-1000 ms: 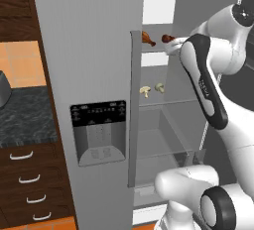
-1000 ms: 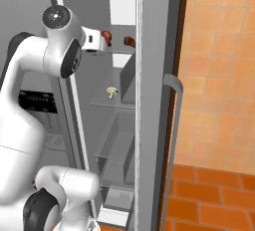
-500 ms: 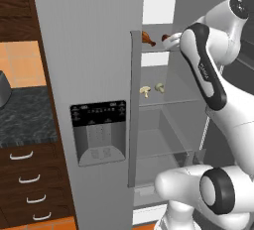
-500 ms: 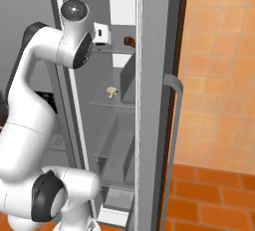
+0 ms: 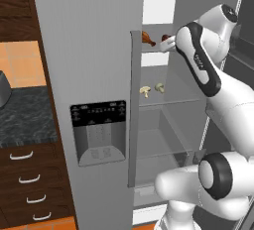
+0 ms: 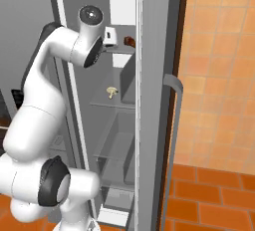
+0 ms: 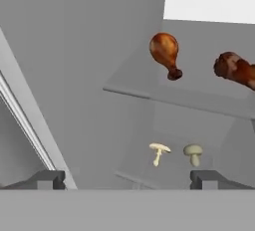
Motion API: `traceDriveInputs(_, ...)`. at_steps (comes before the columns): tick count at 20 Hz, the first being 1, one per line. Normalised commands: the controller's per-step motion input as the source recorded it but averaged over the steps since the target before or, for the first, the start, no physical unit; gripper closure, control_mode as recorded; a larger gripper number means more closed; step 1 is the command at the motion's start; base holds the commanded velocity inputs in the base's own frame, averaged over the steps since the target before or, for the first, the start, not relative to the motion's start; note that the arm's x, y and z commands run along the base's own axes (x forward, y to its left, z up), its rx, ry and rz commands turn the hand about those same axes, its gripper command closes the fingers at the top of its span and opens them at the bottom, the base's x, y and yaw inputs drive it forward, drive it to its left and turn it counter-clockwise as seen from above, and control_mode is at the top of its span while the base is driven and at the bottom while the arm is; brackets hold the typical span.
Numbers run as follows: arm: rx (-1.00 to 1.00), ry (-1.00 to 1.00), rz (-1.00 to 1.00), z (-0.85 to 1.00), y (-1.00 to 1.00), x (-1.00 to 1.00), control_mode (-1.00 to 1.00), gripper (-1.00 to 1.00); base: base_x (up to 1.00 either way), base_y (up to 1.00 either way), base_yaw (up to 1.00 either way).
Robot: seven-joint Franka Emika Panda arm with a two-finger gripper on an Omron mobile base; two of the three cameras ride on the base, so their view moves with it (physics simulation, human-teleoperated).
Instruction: Place one mushroom and one chicken drumstick in each tupperware on the nearby counter, to pack two identical lunches.
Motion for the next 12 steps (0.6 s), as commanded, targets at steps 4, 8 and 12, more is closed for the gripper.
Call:
traceDriveInputs(4,0.0,0.01,0.04,-0.02,0.0,0.46,-1.0,-1.0,0.0,0.0,0.0)
traceDriveInputs(8,0.0,0.04,0.03,-0.01,0.0,0.51,-1.0,-1.0,0.0,0.0,0.0)
traceDriveInputs(12,0.0,0.02,0.04,-0.01,0.0,0.49,-1.0,-1.0,0.0,0.0,0.0)
